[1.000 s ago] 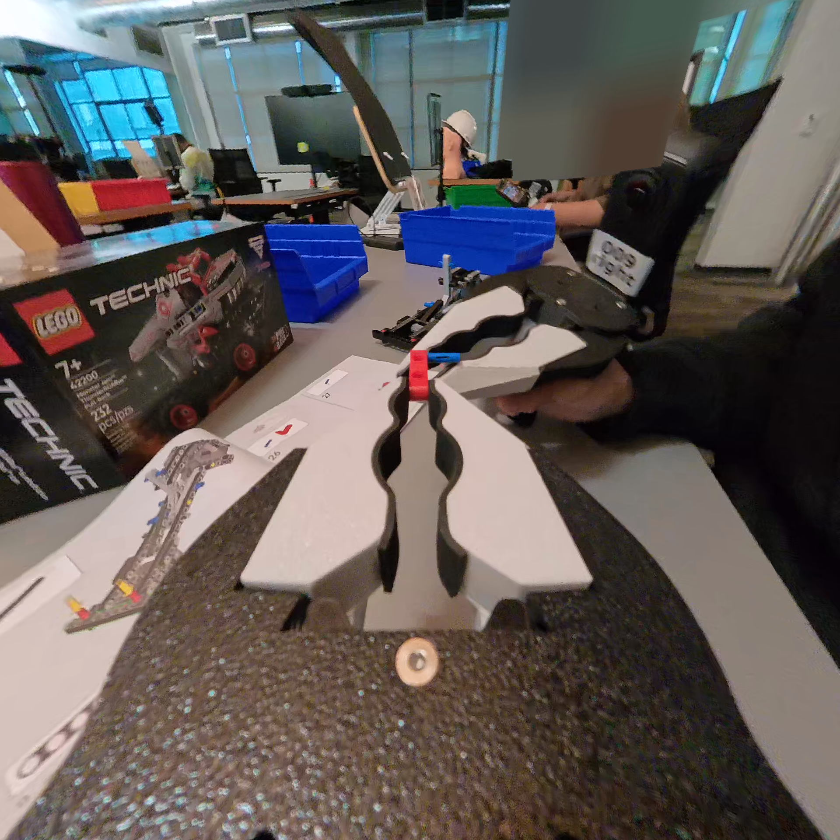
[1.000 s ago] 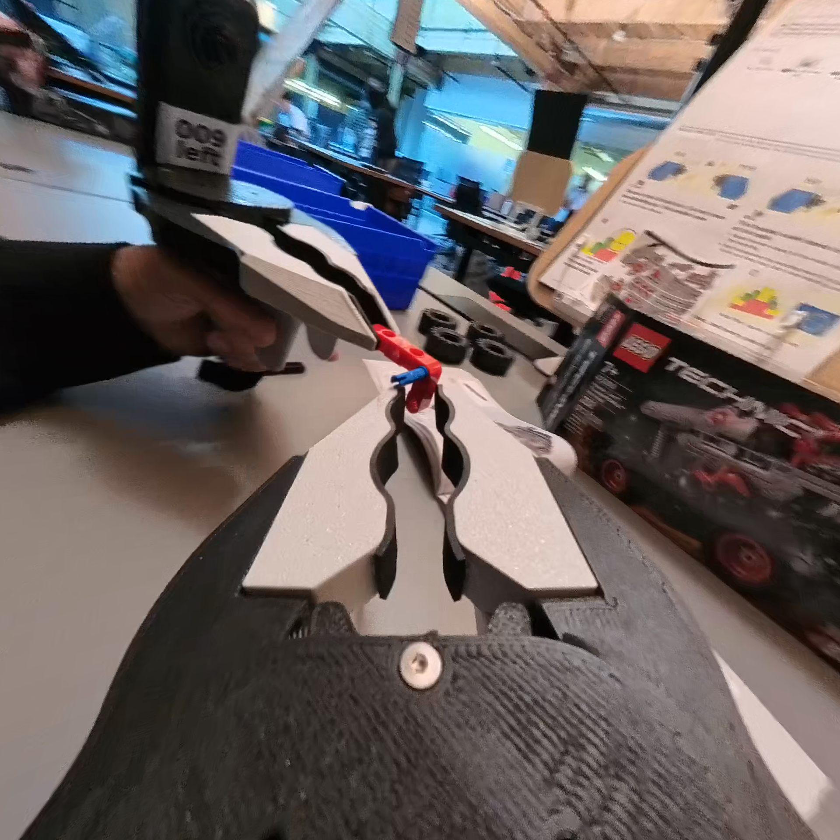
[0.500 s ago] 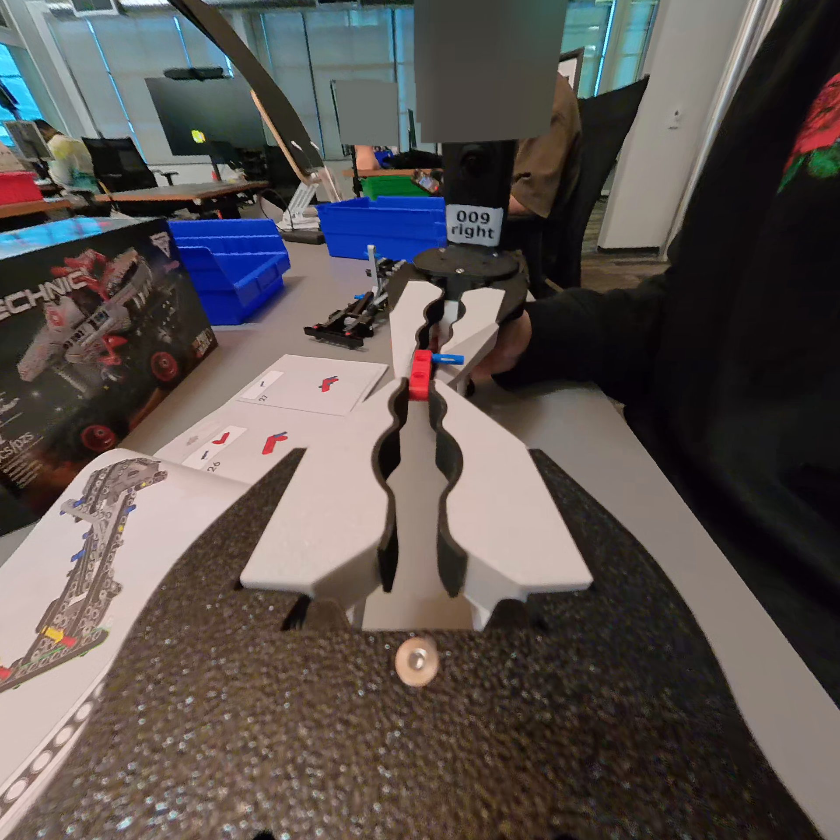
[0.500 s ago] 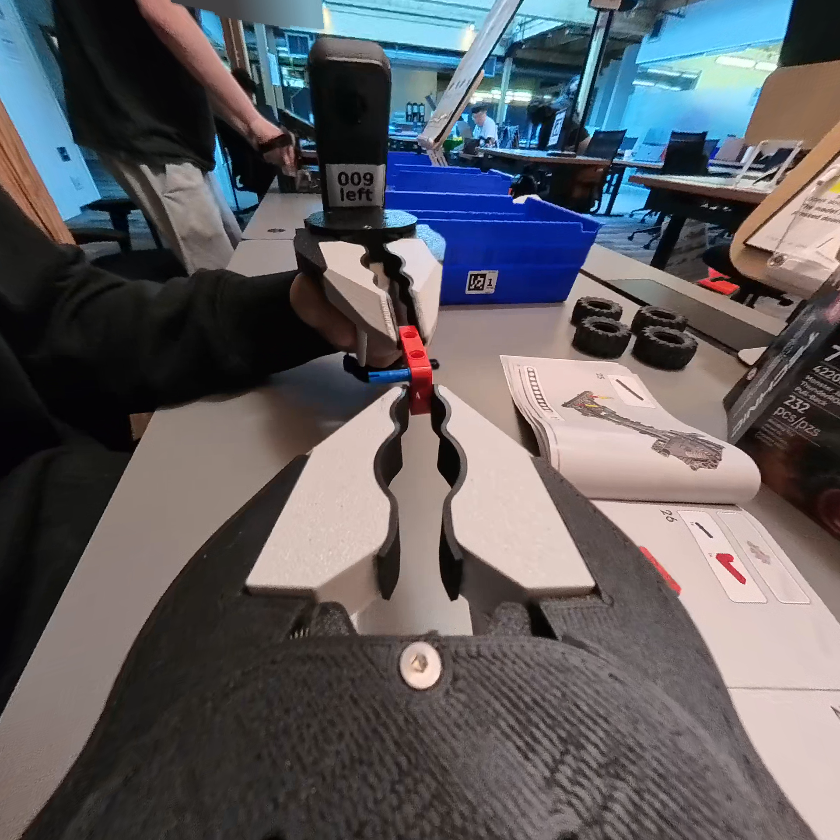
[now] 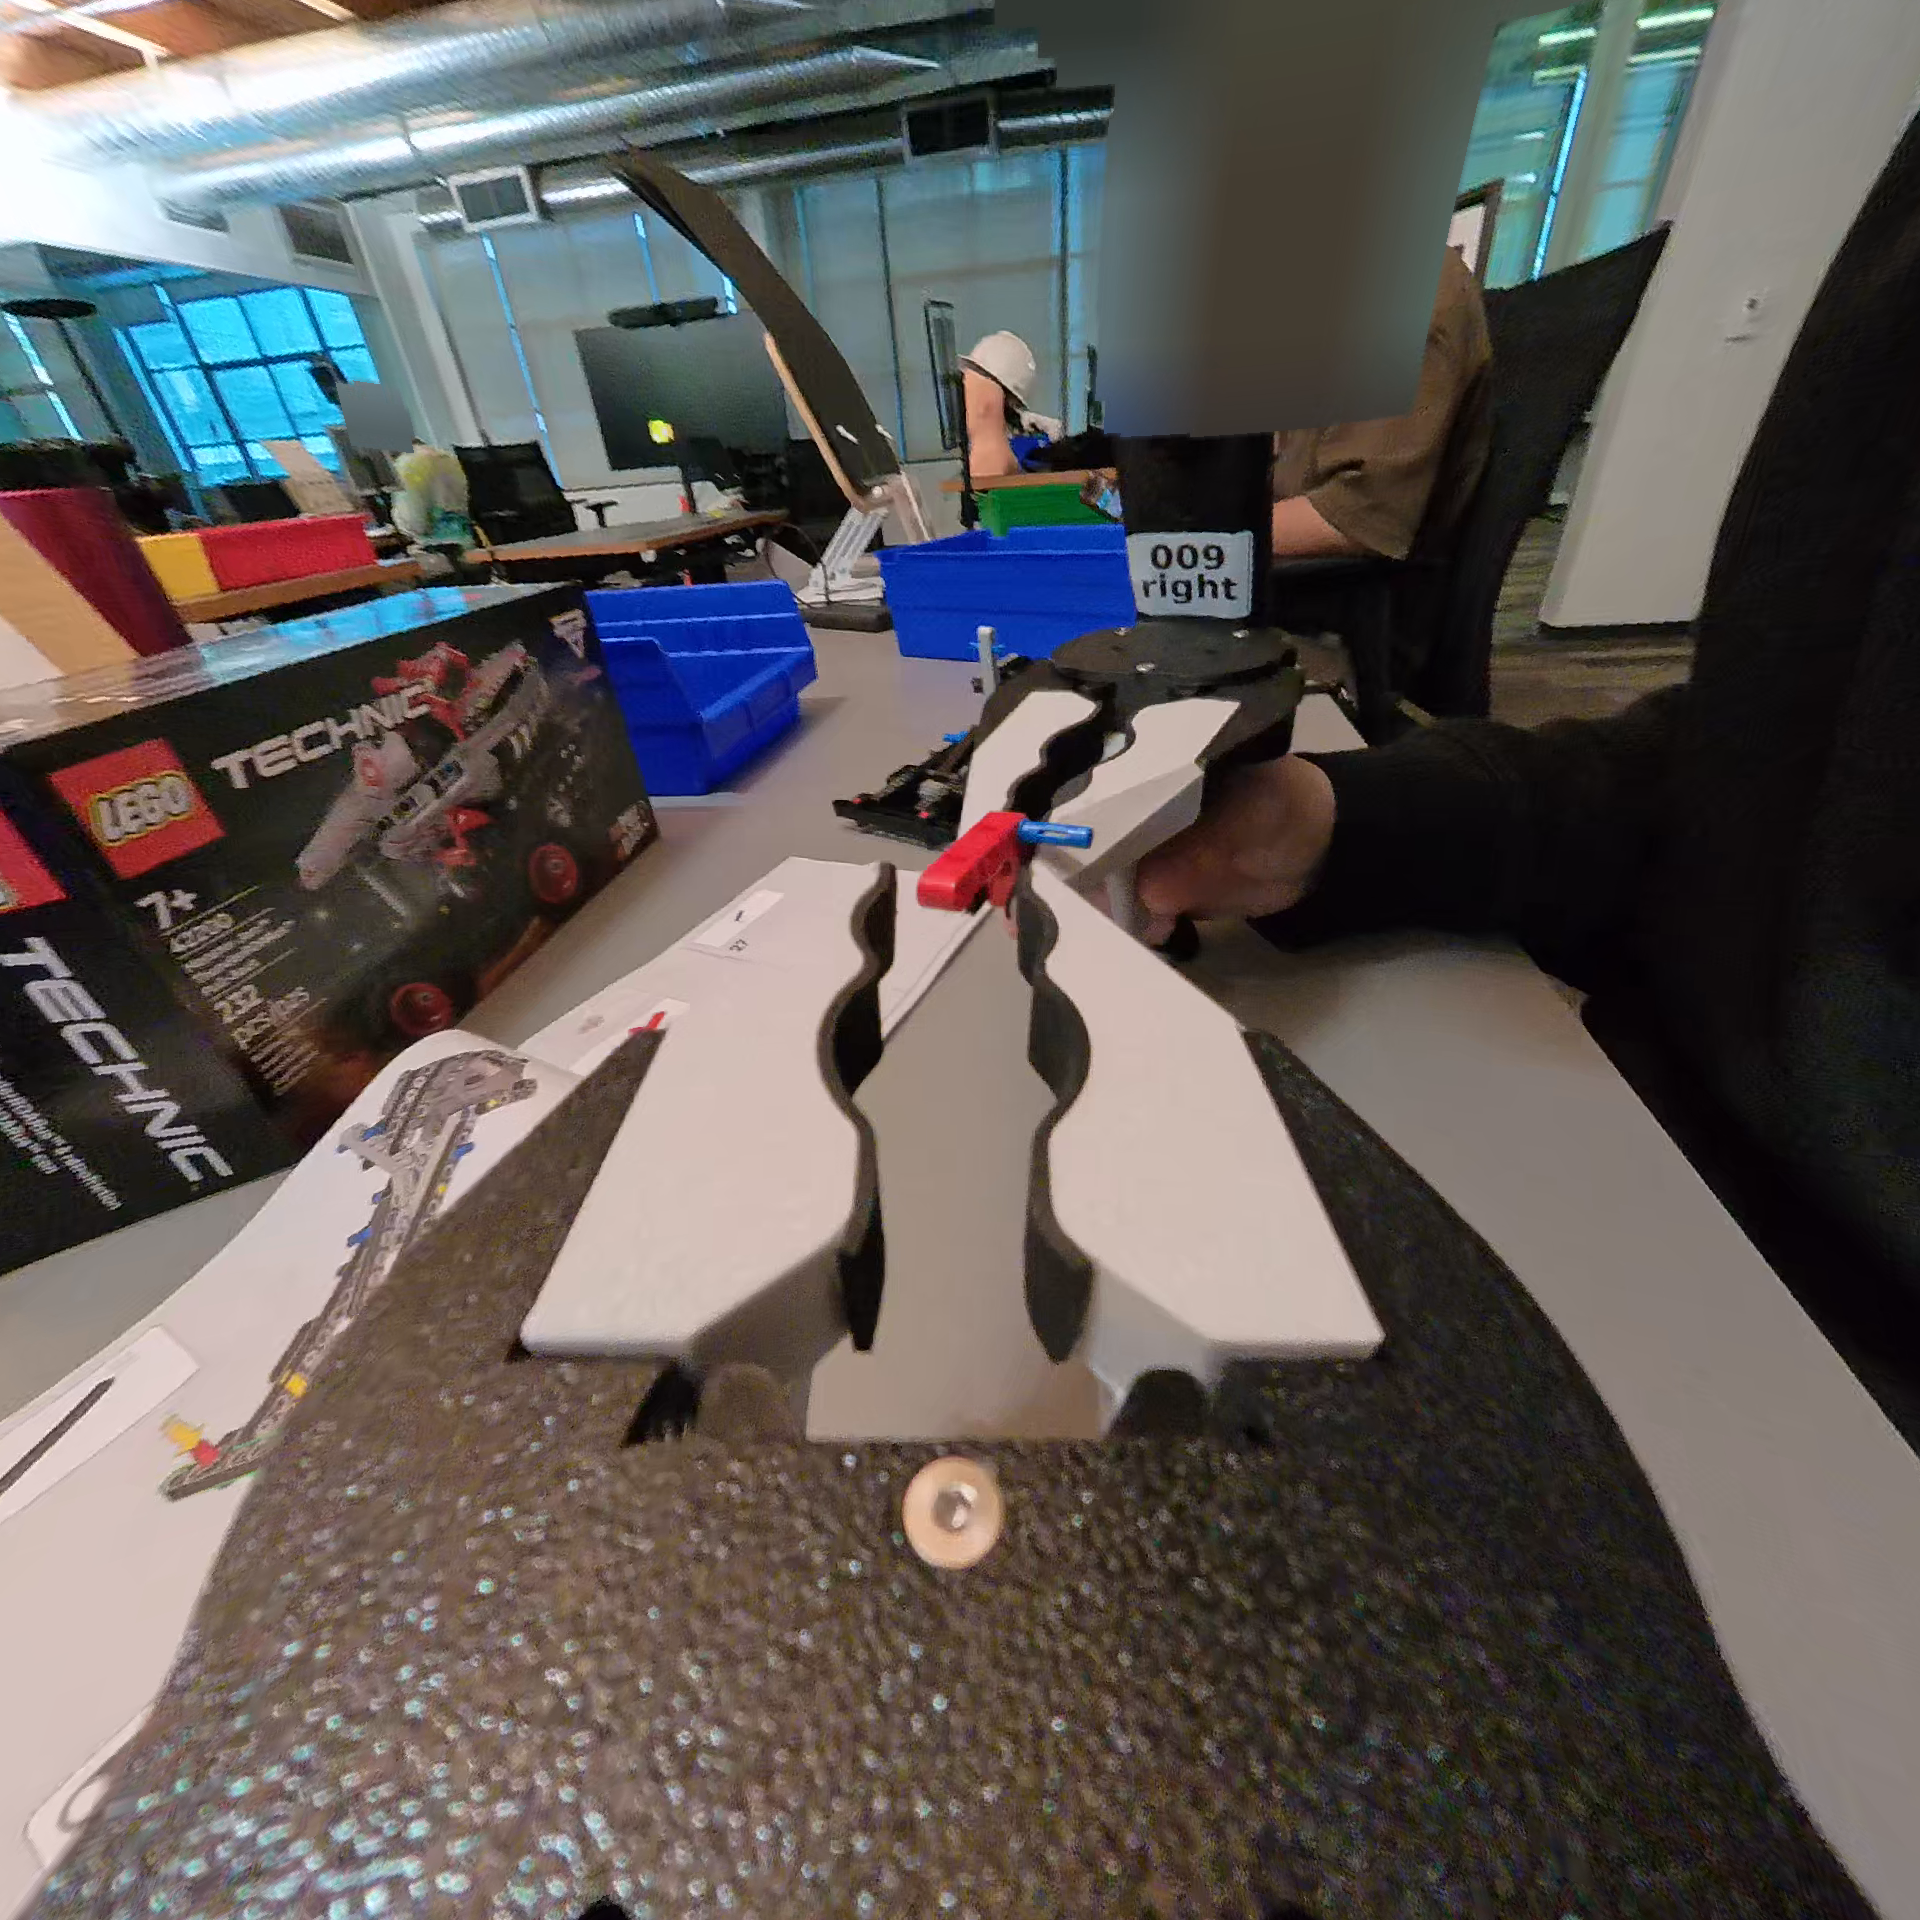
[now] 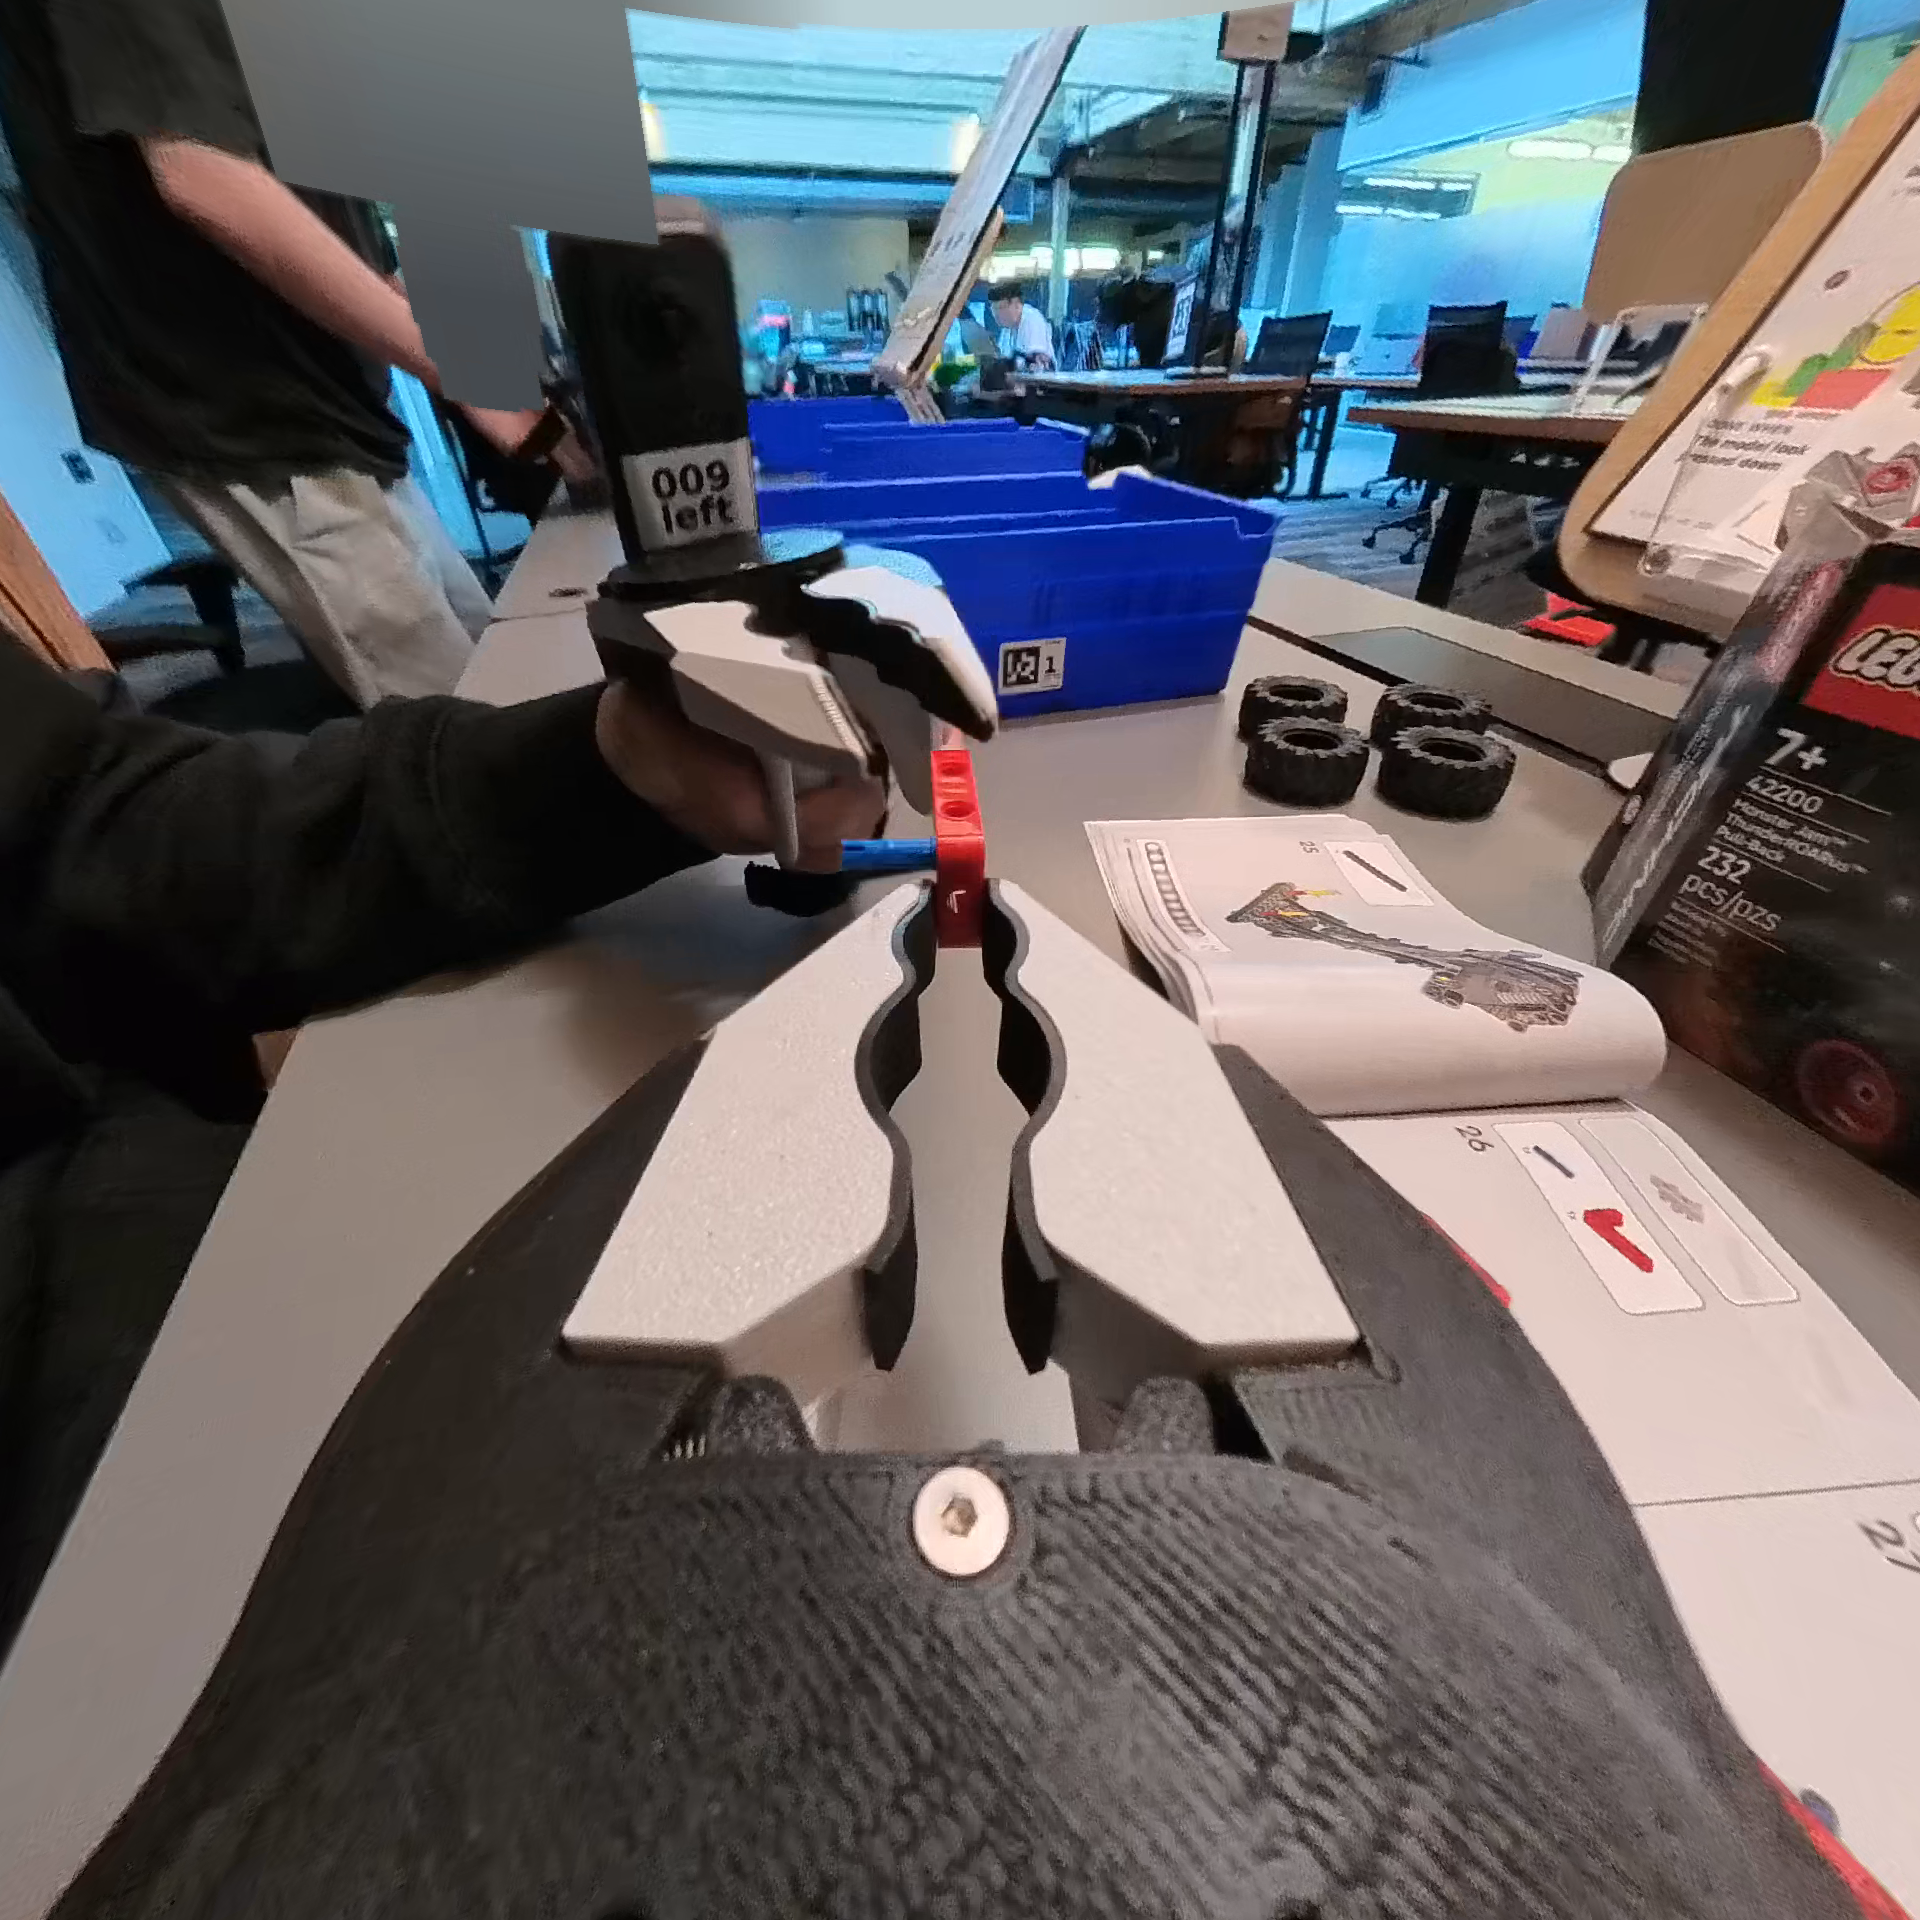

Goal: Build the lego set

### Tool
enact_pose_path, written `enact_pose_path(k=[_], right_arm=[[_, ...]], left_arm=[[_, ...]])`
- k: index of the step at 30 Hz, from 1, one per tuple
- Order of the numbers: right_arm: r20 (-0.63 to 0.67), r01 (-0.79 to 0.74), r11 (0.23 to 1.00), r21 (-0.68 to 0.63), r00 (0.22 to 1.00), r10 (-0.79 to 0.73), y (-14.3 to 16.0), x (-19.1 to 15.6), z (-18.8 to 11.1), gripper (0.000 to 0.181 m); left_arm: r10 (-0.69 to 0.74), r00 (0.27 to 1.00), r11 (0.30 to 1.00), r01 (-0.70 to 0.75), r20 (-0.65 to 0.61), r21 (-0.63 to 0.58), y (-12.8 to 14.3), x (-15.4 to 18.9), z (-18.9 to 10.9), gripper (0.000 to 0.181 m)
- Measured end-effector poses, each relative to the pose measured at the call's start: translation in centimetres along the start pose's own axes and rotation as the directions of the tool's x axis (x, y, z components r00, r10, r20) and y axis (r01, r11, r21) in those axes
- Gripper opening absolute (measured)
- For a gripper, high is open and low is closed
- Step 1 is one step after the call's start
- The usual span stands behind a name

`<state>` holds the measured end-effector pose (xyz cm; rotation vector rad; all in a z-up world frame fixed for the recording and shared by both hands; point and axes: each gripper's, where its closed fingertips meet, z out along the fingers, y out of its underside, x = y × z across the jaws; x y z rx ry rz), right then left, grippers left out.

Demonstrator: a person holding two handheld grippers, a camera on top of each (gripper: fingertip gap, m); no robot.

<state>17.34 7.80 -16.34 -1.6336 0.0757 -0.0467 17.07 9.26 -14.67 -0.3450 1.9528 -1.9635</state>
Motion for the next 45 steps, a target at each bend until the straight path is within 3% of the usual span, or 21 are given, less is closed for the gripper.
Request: enact_pose_path(k=[5, 13, 30, 34, 38, 41, 43, 45], right_arm=[[-0.015, -0.055, 0.996, 0.070, 0.998, 0.057, -0.8, 0.8, -0.8, 0.005], [-0.051, -0.063, 0.998, 0.005, 0.997, 0.063, 0.0, 1.3, -0.1, 0.005], [0.004, -0.041, 0.999, -0.014, 0.999, 0.042, 0.2, 0.4, 0.1, 0.005], [0.017, -0.034, 0.999, -0.022, 0.999, 0.034, 0.3, 0.1, 0.2, 0.005], [0.024, -0.027, 0.999, -0.018, 0.999, 0.028, 0.2, 0.0, 0.2, 0.005], [0.035, -0.029, 0.999, -0.016, 0.999, 0.029, 0.2, -0.1, 0.2, 0.005], [0.043, -0.039, 0.999, -0.015, 0.998, 0.039, 0.2, -0.1, 0.2, 0.005], [0.054, -0.047, 0.999, -0.010, 0.997, 0.047, 0.1, -0.2, 0.1, 0.005]], left_arm=[[-0.012, 0.991, 0.997, 0.003, 0.132, 0.075, -1.1, -2.2, -0.9, 0.028], [-0.048, 0.940, 0.999, 0.038, 0.337, 0.037, 0.0, -5.7, -2.1, 0.032], [-0.042, 0.939, 0.998, 0.052, 0.340, -0.018, 0.7, -5.5, -1.5, 0.028], [-0.038, 0.924, 0.998, 0.051, 0.380, -0.026, -1.5, -5.3, -1.8, 0.026], [0.026, 0.864, 0.989, 0.051, 0.503, -0.139, -5.6, -5.6, -6.1, 0.023], [0.099, 0.751, 0.981, 0.036, 0.653, -0.191, -9.2, -6.7, -13.1, 0.018], [0.130, 0.641, 0.966, 0.091, 0.757, -0.244, -9.4, -8.2, -19.1, 0.013], [0.111, 0.592, 0.936, 0.208, 0.799, -0.284, -7.7, -9.0, -24.0, 0.013]])
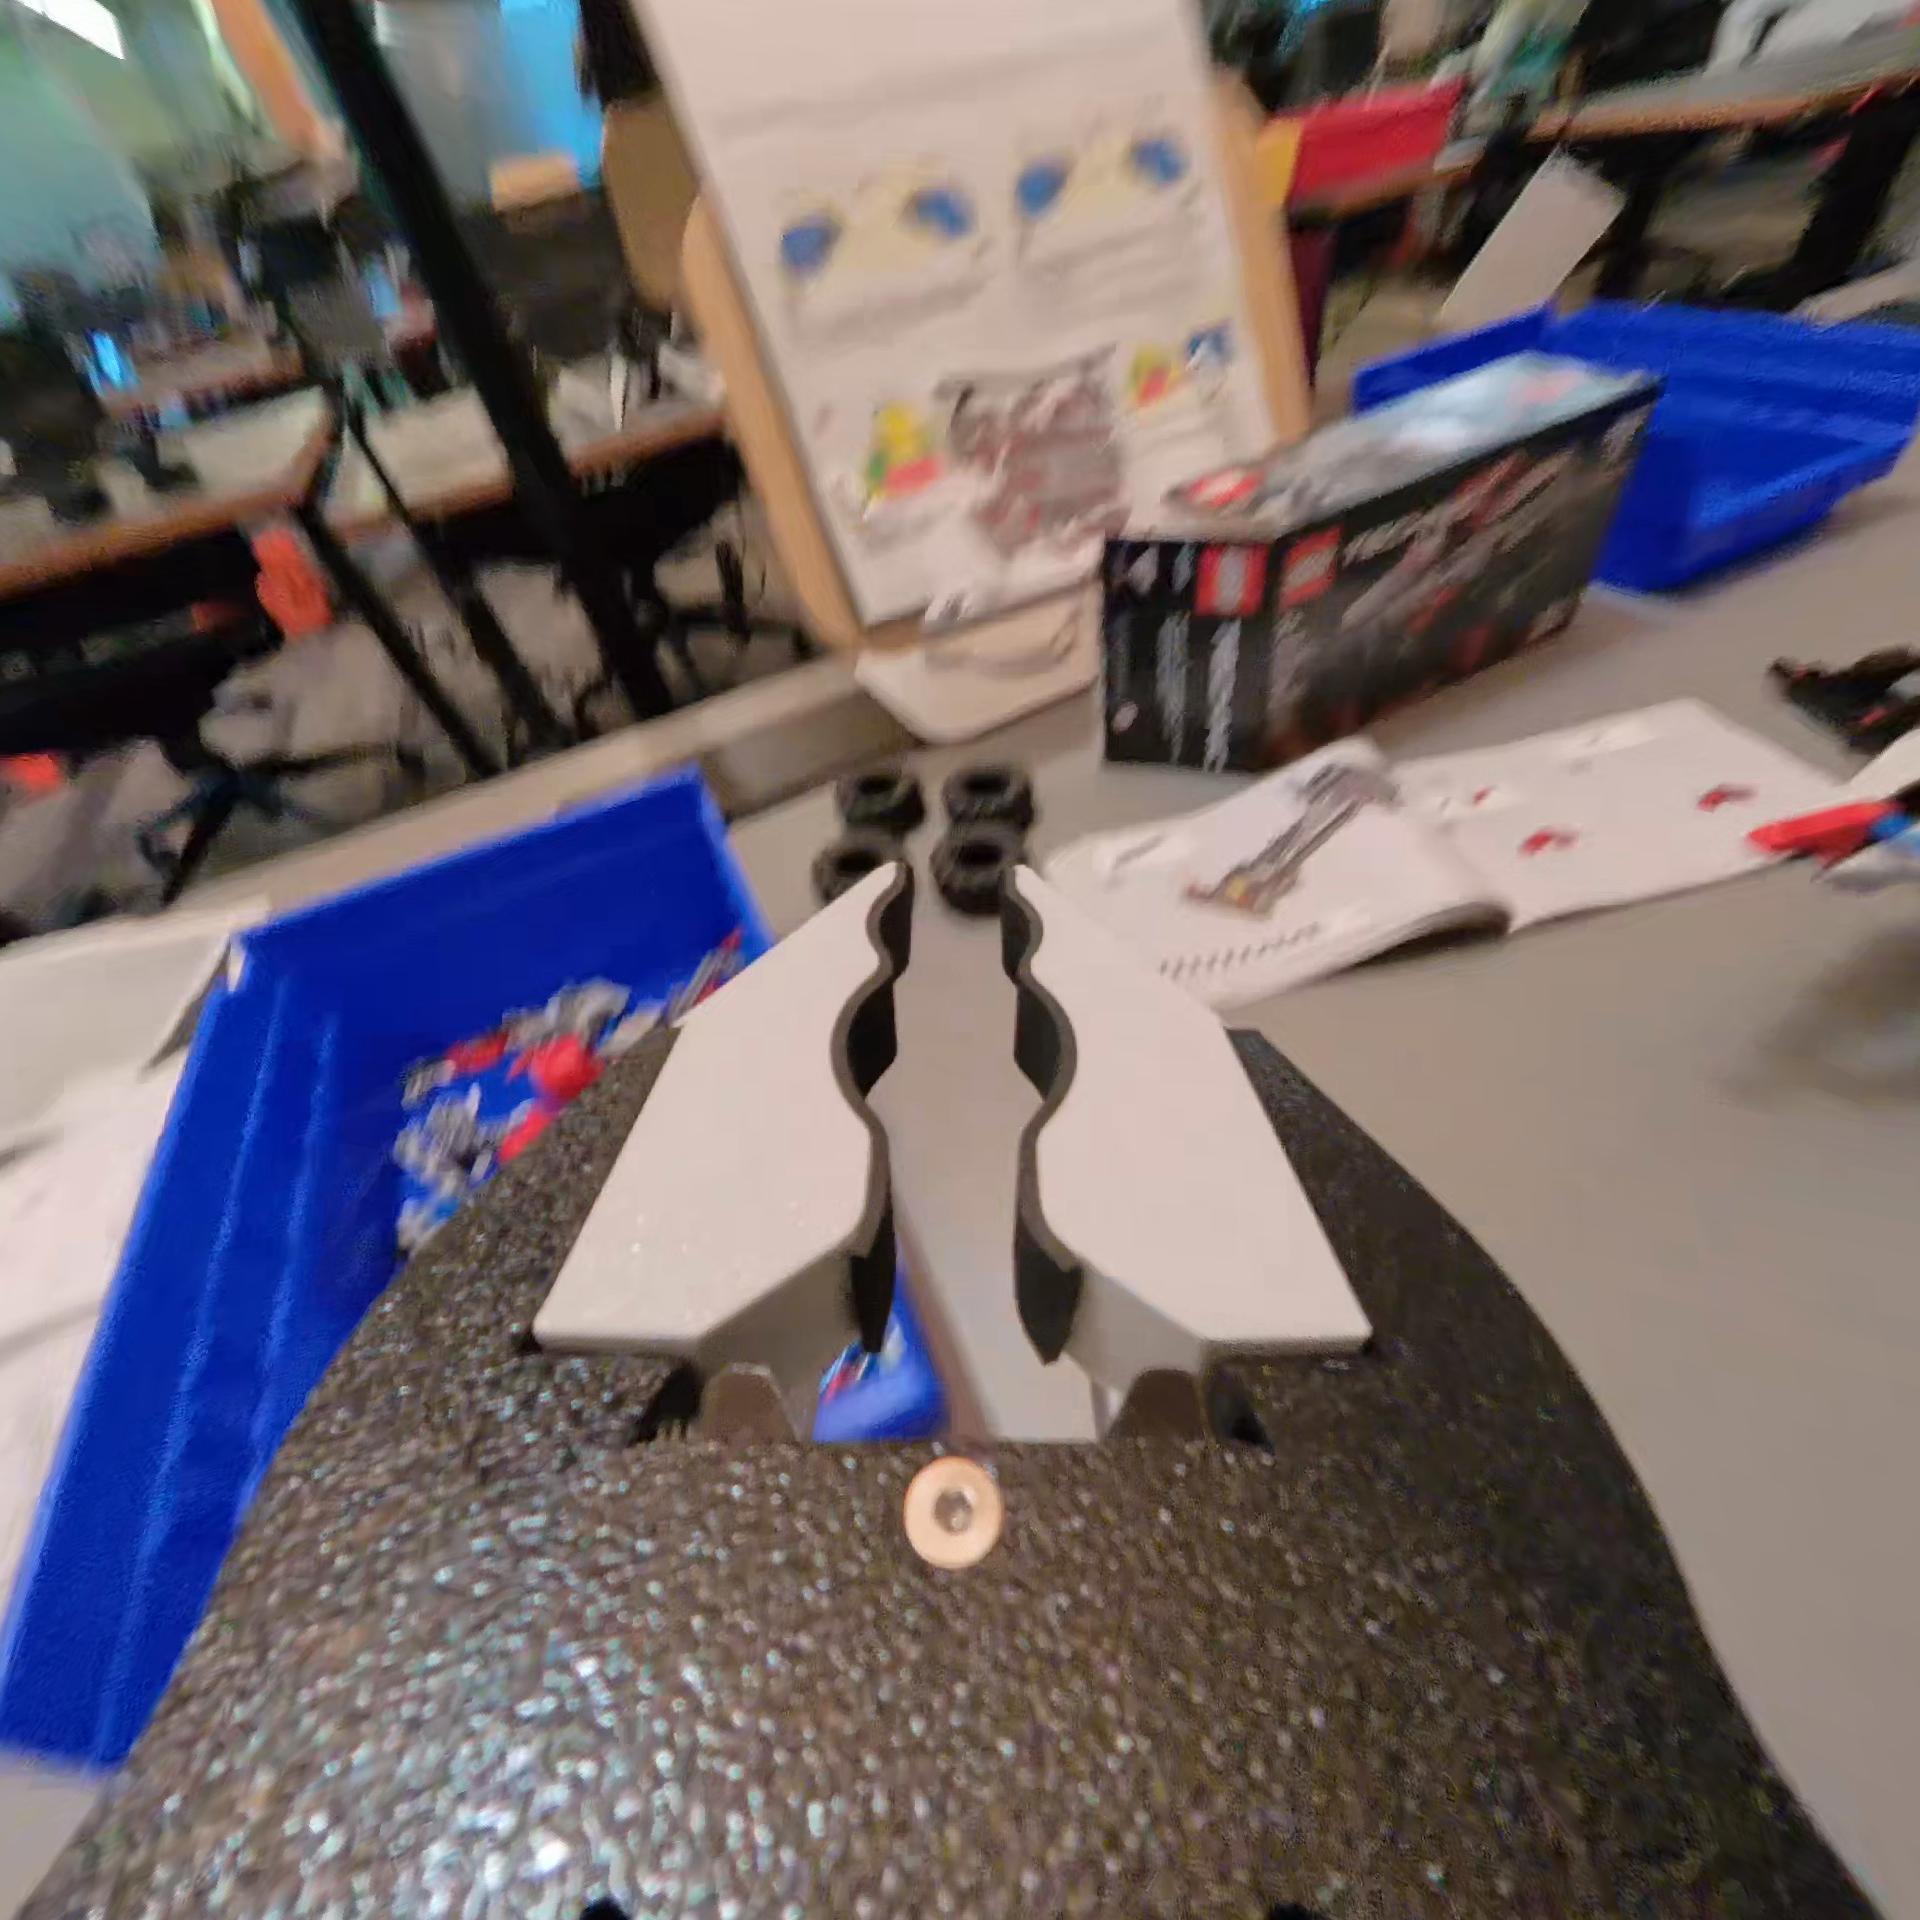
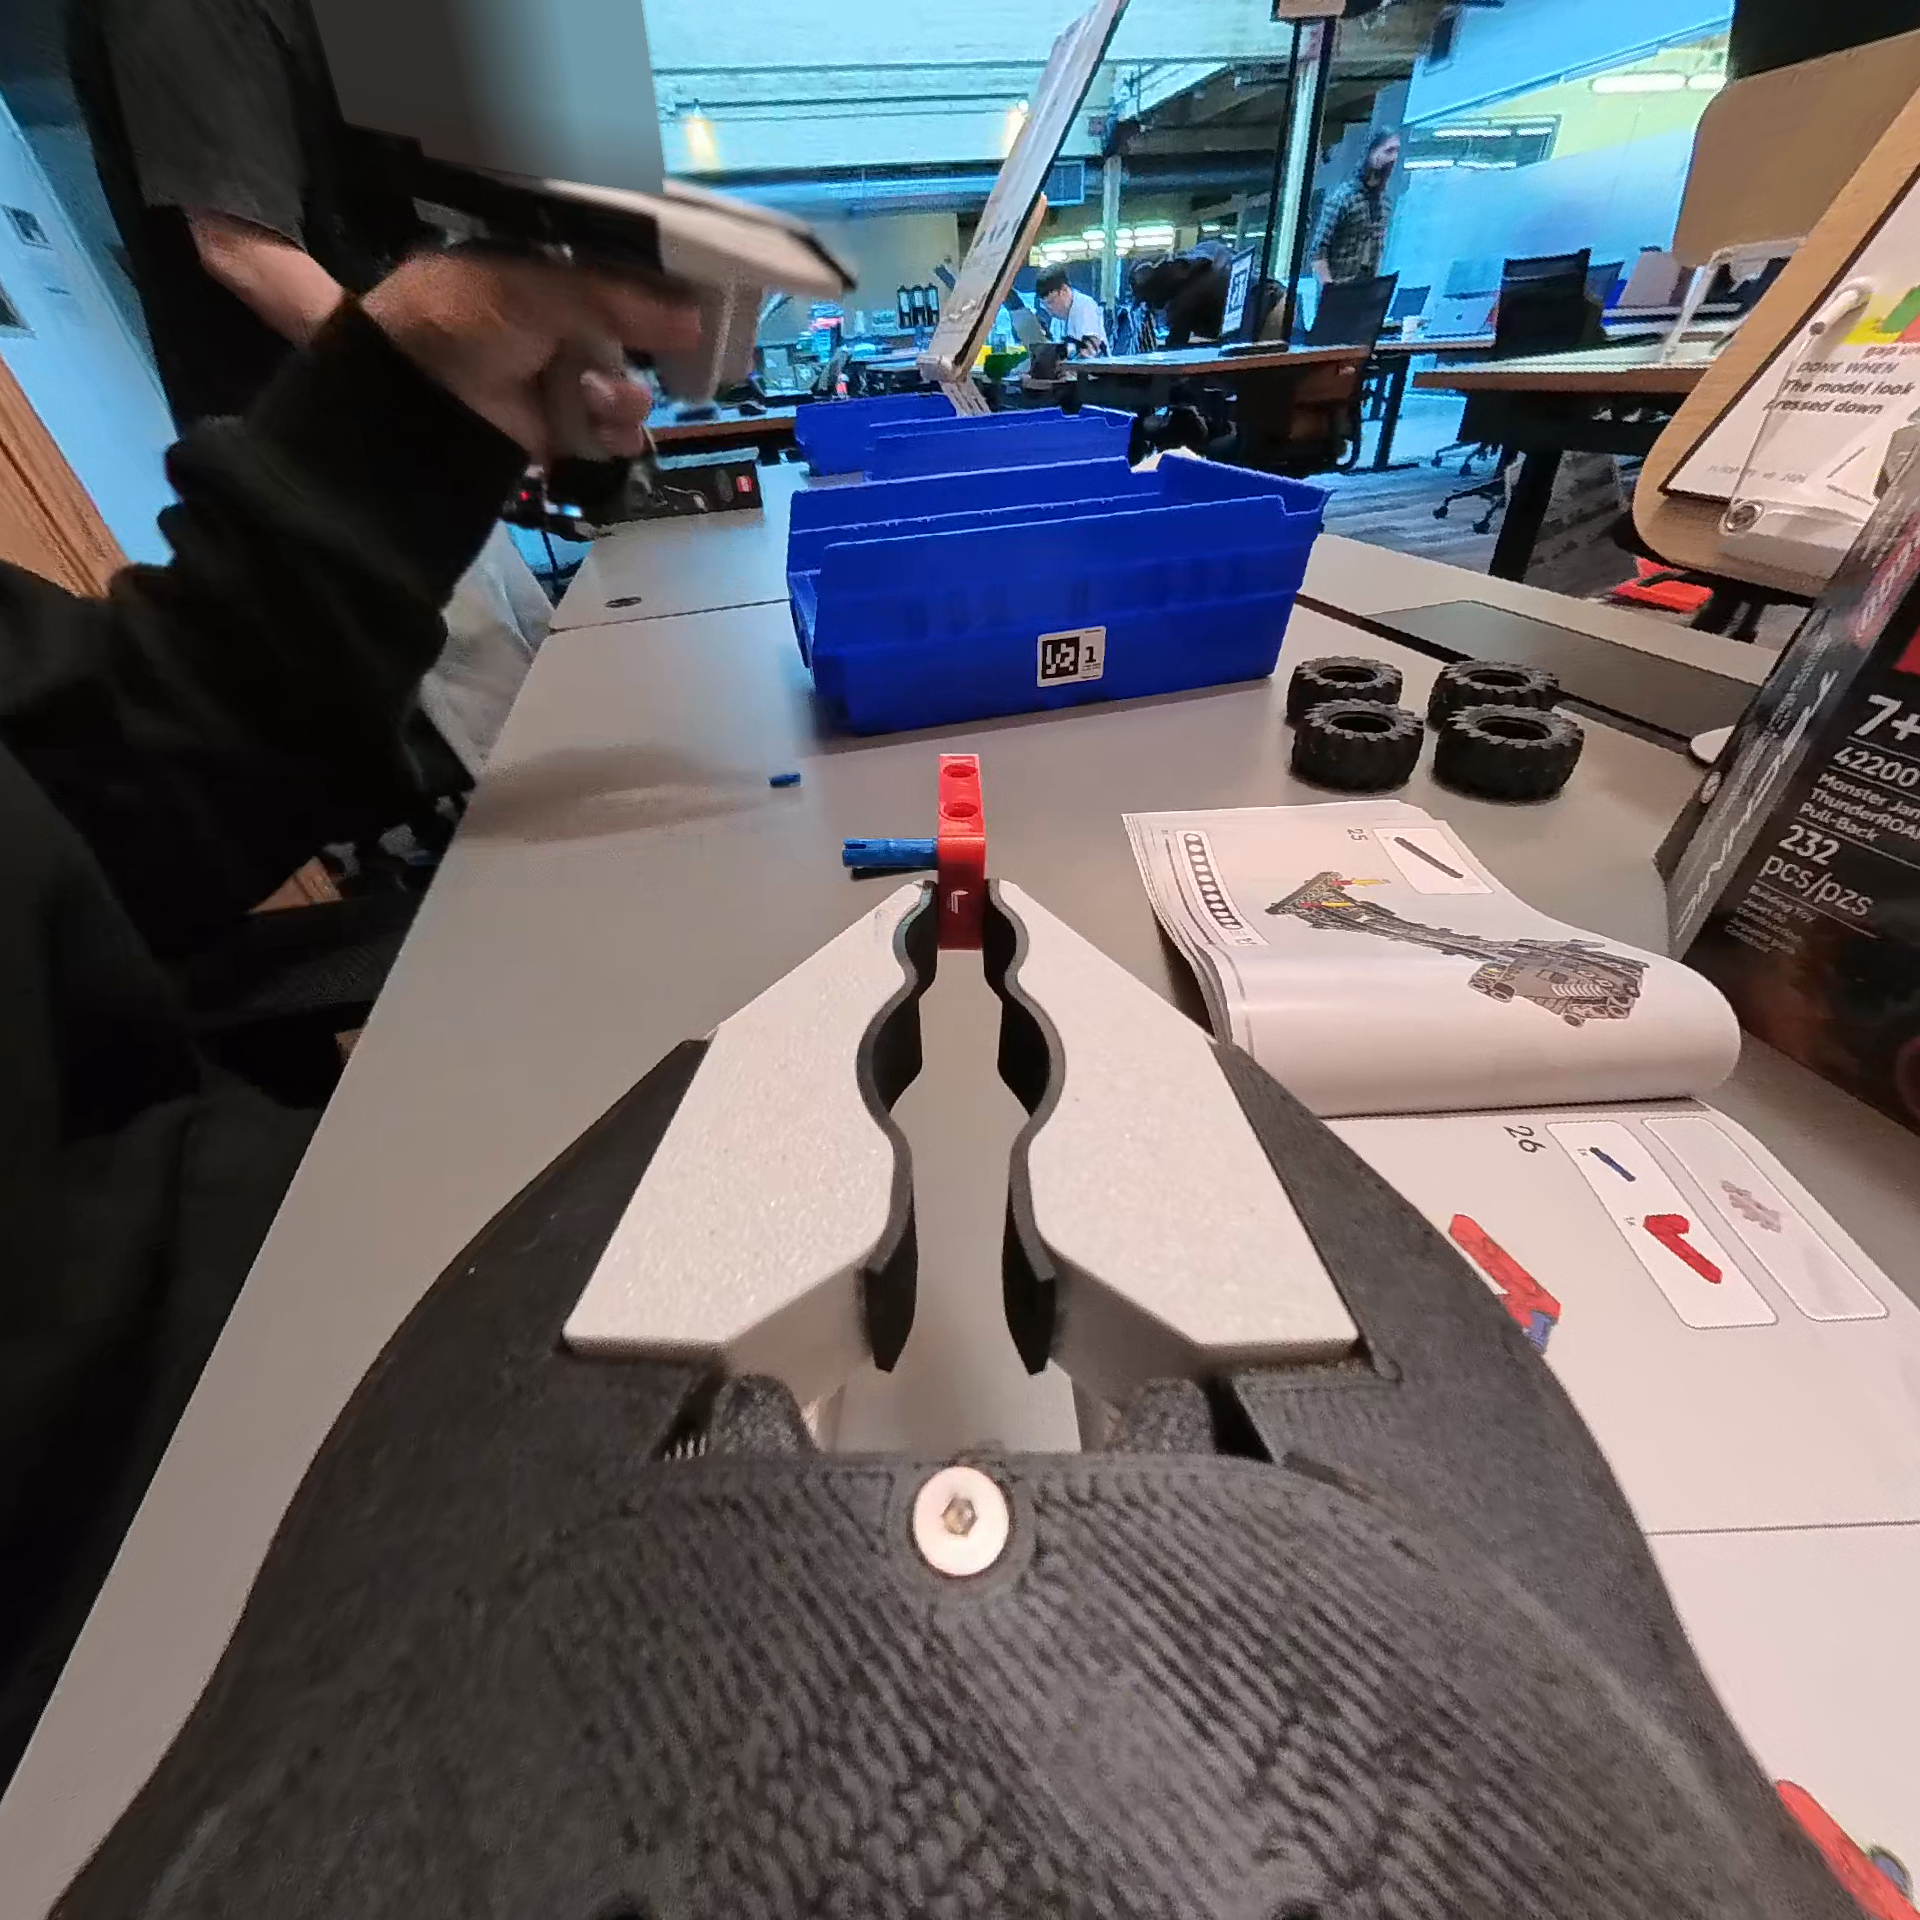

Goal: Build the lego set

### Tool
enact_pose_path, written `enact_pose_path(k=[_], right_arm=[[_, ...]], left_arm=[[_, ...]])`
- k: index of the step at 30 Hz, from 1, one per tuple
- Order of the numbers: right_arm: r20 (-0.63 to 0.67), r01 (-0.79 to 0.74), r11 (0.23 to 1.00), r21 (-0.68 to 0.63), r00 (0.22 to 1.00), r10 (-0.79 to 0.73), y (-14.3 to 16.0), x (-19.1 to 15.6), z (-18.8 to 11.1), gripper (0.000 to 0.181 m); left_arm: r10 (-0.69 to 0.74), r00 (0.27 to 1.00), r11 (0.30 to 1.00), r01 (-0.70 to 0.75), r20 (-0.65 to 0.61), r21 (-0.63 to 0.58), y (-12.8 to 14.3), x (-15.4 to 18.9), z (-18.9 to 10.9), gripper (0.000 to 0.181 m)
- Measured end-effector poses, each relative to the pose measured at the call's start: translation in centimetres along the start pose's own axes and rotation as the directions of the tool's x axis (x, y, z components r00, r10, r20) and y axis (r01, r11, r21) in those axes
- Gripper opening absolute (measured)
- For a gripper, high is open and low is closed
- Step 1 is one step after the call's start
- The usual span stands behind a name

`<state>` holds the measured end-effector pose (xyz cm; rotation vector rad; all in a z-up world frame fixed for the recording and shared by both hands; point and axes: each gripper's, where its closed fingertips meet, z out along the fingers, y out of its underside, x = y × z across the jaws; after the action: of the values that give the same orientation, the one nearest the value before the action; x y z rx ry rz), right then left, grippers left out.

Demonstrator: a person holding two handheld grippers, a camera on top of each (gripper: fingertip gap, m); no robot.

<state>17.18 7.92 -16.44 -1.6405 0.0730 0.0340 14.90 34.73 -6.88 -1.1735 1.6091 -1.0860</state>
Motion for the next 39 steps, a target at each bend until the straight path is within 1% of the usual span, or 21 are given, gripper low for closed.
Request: enact_pose_path(k=[1, 3, 4, 6, 9, 12, 14, 15, 17, 18, 20, 23, 25, 29, 32, 34, 37, 39], right_arm=[[0.000, -0.004, 1.000, 0.003, 1.000, 0.004, 0.0, 0.0, 0.0, 0.005], [0.009, -0.009, 1.000, 0.004, 1.000, 0.008, -0.1, 0.0, -0.1, 0.005], [0.012, -0.010, 1.000, 0.004, 1.000, 0.010, 0.0, 0.0, 0.0, 0.005], [0.013, -0.012, 1.000, 0.003, 1.000, 0.012, 0.0, 0.0, 0.0, 0.005], [0.013, -0.013, 1.000, 0.005, 1.000, 0.013, -0.1, 0.0, -0.1, 0.005], [0.010, -0.022, 1.000, 0.008, 1.000, 0.022, -0.1, 0.1, -0.1, 0.005], [0.025, -0.029, 1.000, 0.006, 0.999, 0.029, -0.1, 0.0, -0.1, 0.005], [0.032, -0.036, 0.999, 0.004, 0.999, 0.036, -0.1, 0.0, -0.1, 0.005], [0.041, -0.054, 0.999, 0.001, 0.998, 0.054, 0.0, 0.1, 0.0, 0.005], [0.039, -0.062, 0.998, 0.001, 0.997, 0.062, 0.0, 0.2, 0.0, 0.005], [0.040, -0.065, 0.998, 0.001, 0.997, 0.065, 0.0, 0.2, 0.0, 0.005], [0.040, -0.059, 0.998, -0.002, 0.997, 0.059, 0.0, 0.1, 0.0, 0.005], [0.040, -0.058, 0.998, -0.006, 0.997, 0.058, 0.0, 0.1, 0.0, 0.005], [0.038, -0.059, 0.998, -0.010, 0.998, 0.059, 0.1, 0.1, 0.1, 0.005], [0.050, -0.054, 0.998, -0.020, 0.997, 0.055, 0.2, -0.1, 0.2, 0.005], [0.052, -0.044, 0.999, -0.020, 0.998, 0.045, 0.2, -0.2, 0.2, 0.005], [0.055, -0.041, 0.999, -0.020, 0.998, 0.042, 0.2, -0.3, 0.2, 0.005], [0.058, -0.050, 0.998, -0.024, 0.997, 0.051, 0.3, -0.2, 0.2, 0.005]], left_arm=[[-0.029, 1.000, 0.998, 0.028, -0.007, -0.061, 1.7, -1.2, -0.5, 0.015], [-0.062, 0.997, 0.985, 0.054, -0.047, -0.163, 5.0, -2.5, -1.5, 0.016], [-0.062, 0.996, 0.979, 0.049, -0.062, -0.200, 6.4, -2.8, -2.0, 0.016], [-0.041, 0.998, 0.970, 0.027, -0.054, -0.240, 8.5, -3.6, -2.9, 0.016], [0.006, 0.999, 0.960, -0.015, -0.035, -0.280, 10.5, -4.8, -3.9, 0.015], [0.034, 0.999, 0.943, -0.022, 0.030, -0.333, 11.4, -7.5, -4.3, 0.014], [0.051, 0.999, 0.921, -0.044, 0.007, -0.387, 11.8, -8.9, -3.9, 0.013], [0.058, 0.997, 0.900, -0.071, -0.043, -0.429, 12.2, -9.1, -3.5, 0.013], [0.091, 0.985, 0.832, -0.158, -0.150, -0.531, 13.5, -9.5, -2.6, 0.013], [0.126, 0.976, 0.792, -0.207, -0.177, -0.574, 13.9, -10.0, -1.9, 0.014], [0.200, 0.956, 0.727, -0.292, -0.216, -0.621, 14.2, -11.2, -0.1, 0.017], [0.265, 0.908, 0.654, -0.416, -0.323, -0.632, 14.1, -12.0, 2.5, 0.018], [0.288, 0.867, 0.609, -0.493, -0.406, -0.622, 14.4, -12.4, 3.7, 0.014], [0.235, 0.873, 0.556, -0.481, -0.427, -0.678, 15.6, -13.8, 5.4, 0.014], [0.145, 0.865, 0.534, -0.477, -0.480, -0.698, 16.5, -12.6, 5.1, 0.017], [0.136, 0.825, 0.545, -0.525, -0.549, -0.654, 16.4, -11.1, 4.4, 0.017], [0.149, 0.746, 0.553, -0.607, -0.649, -0.571, 16.9, -9.2, 3.4, 0.005], [0.127, 0.728, 0.551, -0.616, -0.673, -0.562, 17.6, -8.4, 3.1, 0.003]])
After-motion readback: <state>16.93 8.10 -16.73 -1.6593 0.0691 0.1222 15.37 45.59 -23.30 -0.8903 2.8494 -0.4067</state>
